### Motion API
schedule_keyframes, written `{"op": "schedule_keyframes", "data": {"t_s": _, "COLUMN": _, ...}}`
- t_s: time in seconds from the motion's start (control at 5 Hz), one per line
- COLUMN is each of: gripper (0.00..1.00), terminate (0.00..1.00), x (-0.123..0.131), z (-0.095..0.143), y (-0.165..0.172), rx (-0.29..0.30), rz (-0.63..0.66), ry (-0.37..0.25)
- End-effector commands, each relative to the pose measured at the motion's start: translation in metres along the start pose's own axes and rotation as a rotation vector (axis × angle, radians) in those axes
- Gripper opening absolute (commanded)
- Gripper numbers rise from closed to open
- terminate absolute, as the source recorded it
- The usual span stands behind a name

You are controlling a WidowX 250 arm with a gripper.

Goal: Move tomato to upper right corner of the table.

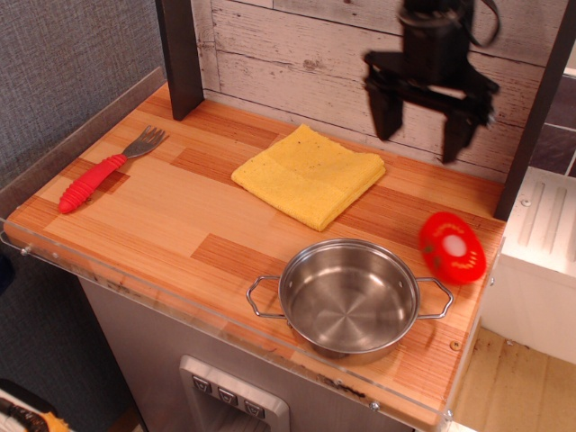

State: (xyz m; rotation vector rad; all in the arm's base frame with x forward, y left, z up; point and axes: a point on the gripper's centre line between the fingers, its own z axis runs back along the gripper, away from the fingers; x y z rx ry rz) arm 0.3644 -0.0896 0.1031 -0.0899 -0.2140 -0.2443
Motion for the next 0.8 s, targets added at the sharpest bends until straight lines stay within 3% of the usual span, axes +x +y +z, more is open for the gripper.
{"op": "schedule_keyframes", "data": {"t_s": 0.0, "gripper": 1.00, "terminate": 0.00, "x": -0.049, "z": 0.029, "y": 0.038, "rx": 0.170, "rz": 0.088, "ry": -0.009}}
{"op": "schedule_keyframes", "data": {"t_s": 0.4, "gripper": 1.00, "terminate": 0.00, "x": -0.060, "z": 0.025, "y": 0.050, "rx": 0.179, "rz": 0.107, "ry": 0.021}}
{"op": "schedule_keyframes", "data": {"t_s": 0.6, "gripper": 1.00, "terminate": 1.00, "x": -0.060, "z": 0.025, "y": 0.050, "rx": 0.179, "rz": 0.107, "ry": 0.021}}
